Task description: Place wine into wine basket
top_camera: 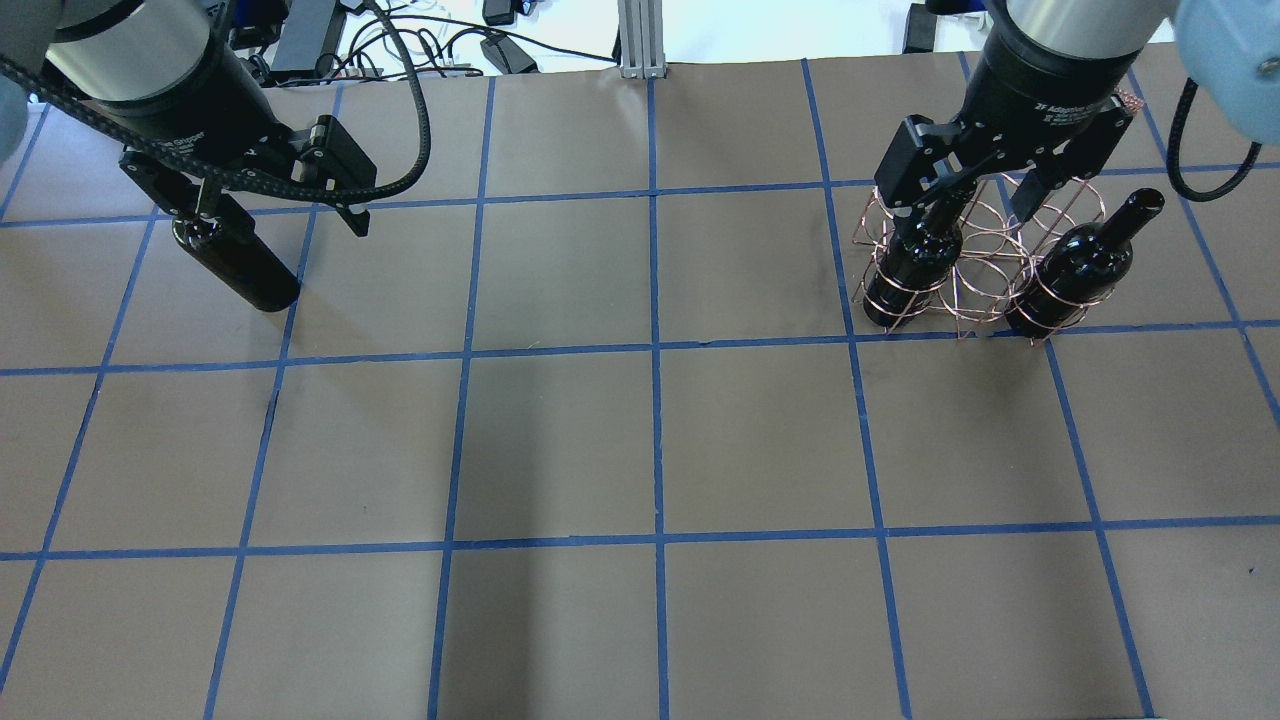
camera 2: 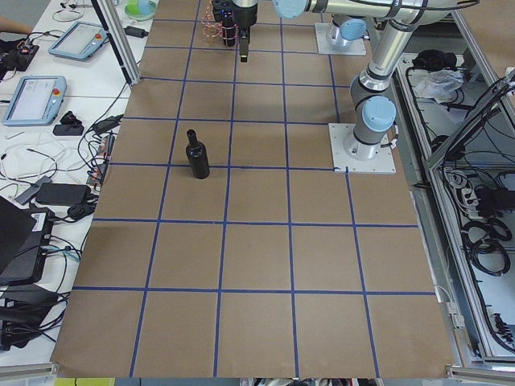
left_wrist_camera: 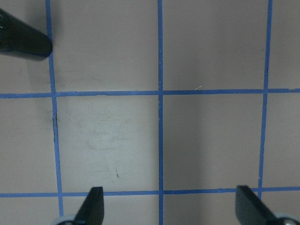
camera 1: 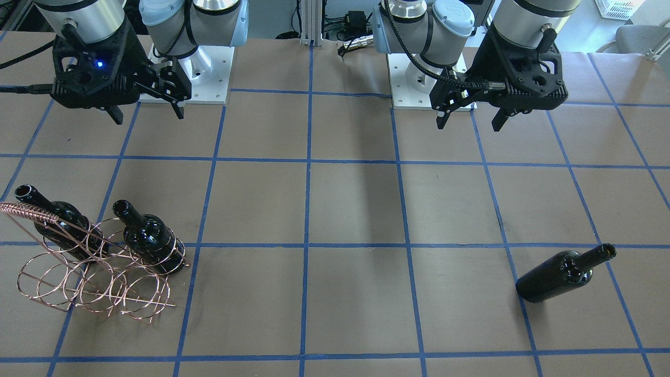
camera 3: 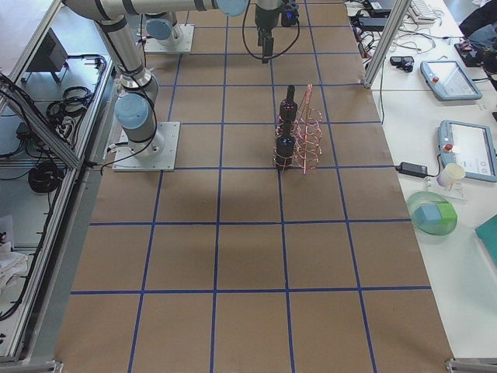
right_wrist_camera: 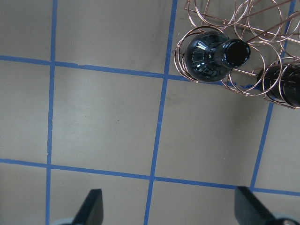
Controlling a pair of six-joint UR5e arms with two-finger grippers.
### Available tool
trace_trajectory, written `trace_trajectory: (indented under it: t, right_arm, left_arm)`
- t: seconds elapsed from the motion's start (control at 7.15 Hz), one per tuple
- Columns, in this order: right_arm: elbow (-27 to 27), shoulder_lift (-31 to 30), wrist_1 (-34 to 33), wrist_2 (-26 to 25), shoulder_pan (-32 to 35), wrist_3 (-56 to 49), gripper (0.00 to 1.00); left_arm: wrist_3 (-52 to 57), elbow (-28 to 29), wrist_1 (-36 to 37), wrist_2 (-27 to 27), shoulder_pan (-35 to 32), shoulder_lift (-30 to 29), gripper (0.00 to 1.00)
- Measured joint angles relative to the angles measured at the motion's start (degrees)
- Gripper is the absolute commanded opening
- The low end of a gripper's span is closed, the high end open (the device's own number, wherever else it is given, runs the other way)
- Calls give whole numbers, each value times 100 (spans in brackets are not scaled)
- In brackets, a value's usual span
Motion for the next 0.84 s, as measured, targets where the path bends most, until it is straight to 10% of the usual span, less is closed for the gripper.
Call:
trace_trajectory:
  t: [0.84]
  right_arm:
    - [-9,-101,192,-20,-19,14,100]
  left_arm:
    - [325,127,-33,13,87,46,100]
